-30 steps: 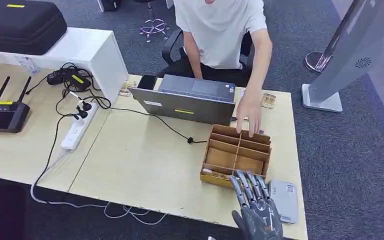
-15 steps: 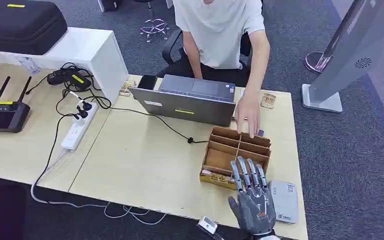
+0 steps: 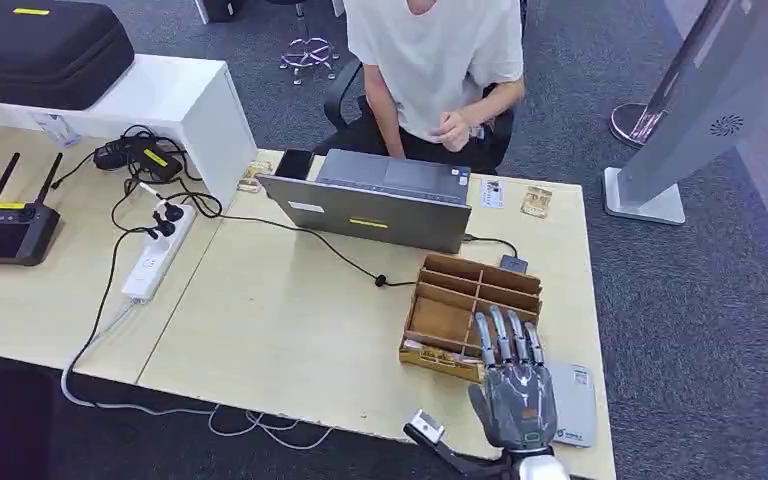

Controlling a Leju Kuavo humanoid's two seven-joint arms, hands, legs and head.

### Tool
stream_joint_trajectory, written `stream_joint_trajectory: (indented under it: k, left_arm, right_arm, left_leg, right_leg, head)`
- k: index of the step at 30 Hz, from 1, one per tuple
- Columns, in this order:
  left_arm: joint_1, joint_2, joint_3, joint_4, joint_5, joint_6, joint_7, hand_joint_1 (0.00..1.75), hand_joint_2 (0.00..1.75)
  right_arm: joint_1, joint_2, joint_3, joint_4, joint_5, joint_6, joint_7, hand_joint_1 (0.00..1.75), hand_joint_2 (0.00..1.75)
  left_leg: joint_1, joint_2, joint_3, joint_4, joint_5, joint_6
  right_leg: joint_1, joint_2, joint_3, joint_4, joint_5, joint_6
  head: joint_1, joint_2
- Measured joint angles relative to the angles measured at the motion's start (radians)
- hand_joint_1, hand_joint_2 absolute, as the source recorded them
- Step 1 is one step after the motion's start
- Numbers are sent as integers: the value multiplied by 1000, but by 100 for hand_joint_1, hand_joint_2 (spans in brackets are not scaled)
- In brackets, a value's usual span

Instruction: Pass the card to the sensor for recognition and then transmit it.

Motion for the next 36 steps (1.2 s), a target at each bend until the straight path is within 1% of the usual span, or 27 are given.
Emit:
stream_joint_trajectory:
  k: [6,18,19,21,25,36]
  left_arm:
    - [-1,3,0,0,-1,0,0,0,175]
    - [-1,4,0,0,-6,0,0,0,175]
    - [-1,4,0,0,-6,1,0,0,175]
    - [-1,4,0,0,-7,4,0,0,175]
    - [-1,4,0,0,-12,6,0,0,175]
    - [-1,3,0,0,-15,6,0,0,175]
  right_arm:
    - [-1,6,-18,45,0,0,4,0,175]
    - [-1,12,-32,71,0,2,14,0,175]
    - [-1,13,-33,71,0,2,15,175,175]
    - [1,15,-38,71,0,3,12,175,175]
    - [13,23,-57,50,0,6,-22,175,175]
    - [32,29,-84,26,-3,19,-32,175,175]
  left_leg:
    - [0,0,0,0,0,0]
    - [0,0,0,0,0,0]
    - [0,0,0,0,0,0]
    - [0,0,0,0,0,0]
    - [0,0,0,0,0,0]
    - [0,0,0,0,0,0]
  right_leg:
    - [0,0,0,0,0,0]
    - [0,0,0,0,0,0]
    - [0,0,0,0,0,0]
    - [0,0,0,0,0,0]
    - [0,0,0,0,0,0]
    - [0,0,0,0,0,0]
  head:
    - [0,0]
    - [0,0]
    - [0,0]
    - [0,0]
    - [0,0]
    - [0,0]
